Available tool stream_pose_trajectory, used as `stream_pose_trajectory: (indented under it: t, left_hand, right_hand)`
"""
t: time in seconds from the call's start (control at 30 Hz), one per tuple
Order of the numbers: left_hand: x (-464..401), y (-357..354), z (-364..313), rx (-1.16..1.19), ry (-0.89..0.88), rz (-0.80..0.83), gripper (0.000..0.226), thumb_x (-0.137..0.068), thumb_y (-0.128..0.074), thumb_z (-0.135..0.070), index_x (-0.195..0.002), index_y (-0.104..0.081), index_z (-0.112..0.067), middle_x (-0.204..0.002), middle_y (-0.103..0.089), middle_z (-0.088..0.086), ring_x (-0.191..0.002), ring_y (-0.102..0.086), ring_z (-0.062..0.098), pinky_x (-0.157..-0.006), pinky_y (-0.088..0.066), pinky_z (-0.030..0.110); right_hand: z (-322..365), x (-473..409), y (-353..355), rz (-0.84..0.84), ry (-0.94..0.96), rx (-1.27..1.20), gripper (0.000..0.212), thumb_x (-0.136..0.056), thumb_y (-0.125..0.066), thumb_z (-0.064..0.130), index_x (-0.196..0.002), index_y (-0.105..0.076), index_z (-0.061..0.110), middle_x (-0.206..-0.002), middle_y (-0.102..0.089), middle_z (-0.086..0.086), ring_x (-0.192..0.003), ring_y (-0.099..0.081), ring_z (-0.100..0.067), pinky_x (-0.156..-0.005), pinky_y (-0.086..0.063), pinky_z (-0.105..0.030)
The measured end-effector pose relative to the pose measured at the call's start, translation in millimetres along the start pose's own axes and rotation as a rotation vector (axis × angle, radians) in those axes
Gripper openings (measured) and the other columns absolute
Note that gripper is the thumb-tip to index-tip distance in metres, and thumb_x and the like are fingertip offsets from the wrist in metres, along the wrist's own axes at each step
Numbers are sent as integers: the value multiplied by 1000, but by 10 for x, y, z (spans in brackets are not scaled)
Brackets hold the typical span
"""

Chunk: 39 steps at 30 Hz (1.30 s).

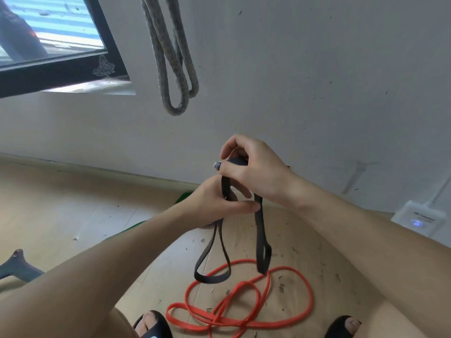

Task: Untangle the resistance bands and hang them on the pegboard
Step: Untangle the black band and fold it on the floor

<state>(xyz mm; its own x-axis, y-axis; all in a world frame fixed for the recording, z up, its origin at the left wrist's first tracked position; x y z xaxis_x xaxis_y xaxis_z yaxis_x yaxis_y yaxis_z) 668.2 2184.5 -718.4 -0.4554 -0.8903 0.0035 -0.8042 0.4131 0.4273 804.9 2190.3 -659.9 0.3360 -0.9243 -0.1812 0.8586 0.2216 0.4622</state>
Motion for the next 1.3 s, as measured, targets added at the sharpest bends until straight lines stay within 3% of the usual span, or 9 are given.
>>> stream_pose_trajectory:
  t: [0.1,0.37,0.43,0.6,0.77,0.9,1.13,1.23,1.3]
  left_hand:
    - [-23,-100,27,85,-15,-38,44,-76,-85,-31,-114,-66,-18,-108,-72,11,-103,-68,43,-88,-55,65]
    - [-55,-118,-7,145,-32,-143,27,-83,-81,-17,-107,-70,-12,-102,-75,14,-101,-73,34,-91,-56,62]
    - [-55,-98,-4,133,-17,-136,21,-86,-79,-14,-104,-71,-7,-100,-75,17,-100,-72,35,-92,-55,62]
    - [-55,-46,27,108,26,-116,33,-82,-82,-23,-107,-68,-7,-100,-75,9,-99,-73,27,-96,-55,57]
    - [-56,-118,28,178,3,-55,43,-83,-83,-15,-121,-64,-14,-112,-75,10,-109,-72,27,-101,-56,51]
    - [-63,-140,21,183,13,-93,29,-86,-79,-6,-113,-68,-5,-106,-76,13,-102,-74,23,-95,-58,35]
    - [-71,-189,37,148,30,-31,20,-88,-75,-16,-107,-70,-14,-103,-74,9,-102,-72,24,-102,-55,49]
    - [-66,-183,27,126,60,15,11,-88,-72,-23,-99,-70,-23,-99,-72,4,-102,-71,20,-99,-54,43]
    - [-66,-190,33,95,91,58,7,-91,-71,-20,-90,-67,-25,-87,-66,-4,-89,-67,11,-88,-51,33]
  right_hand:
    - [-10,4,-10,-14,-12,-3,18,-90,-76,29,-96,-61,22,-82,-61,7,-71,-57,-7,-65,-46,-23]
    - [4,-19,17,-68,-34,-32,23,-86,-81,31,-94,-60,24,-86,-67,0,-83,-65,-17,-81,-59,-40]
    - [-10,-29,37,-84,-42,-54,23,-85,-81,30,-91,-59,25,-84,-67,1,-78,-64,-16,-76,-58,-40]
    - [-3,-38,106,-120,-62,-74,24,-86,-81,31,-95,-61,21,-86,-68,0,-74,-63,-8,-66,-52,-18]
    - [9,-54,100,-139,-75,-106,25,-86,-81,30,-95,-62,18,-85,-69,-3,-75,-63,-11,-70,-54,-27]
    - [23,-75,133,-153,-123,-233,23,-86,-82,23,-91,-61,15,-76,-62,2,-62,-55,-7,-60,-44,-25]
    - [20,-93,212,-161,-196,-494,19,-87,-76,6,-90,-58,9,-69,-57,-1,-51,-47,-8,-52,-38,-26]
    - [26,-100,220,-165,-209,-577,19,-88,-75,2,-89,-56,7,-64,-53,-1,-51,-40,-12,-50,-34,-26]
    - [29,-108,230,-174,-210,-621,20,-87,-75,1,-88,-56,8,-66,-52,-3,-51,-39,-13,-50,-33,-26]
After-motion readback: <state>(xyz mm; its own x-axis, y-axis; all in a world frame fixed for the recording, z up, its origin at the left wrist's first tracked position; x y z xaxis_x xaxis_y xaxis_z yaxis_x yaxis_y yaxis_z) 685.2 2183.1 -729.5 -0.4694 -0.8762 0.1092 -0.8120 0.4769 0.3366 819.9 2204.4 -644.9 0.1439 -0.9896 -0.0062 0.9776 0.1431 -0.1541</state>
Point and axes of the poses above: each hand's wrist, its own x-axis away from the middle knuckle, its own y-axis out of the back of the hand, z = x × y, the point moved 2 cm from there along -x, towards the middle knuckle
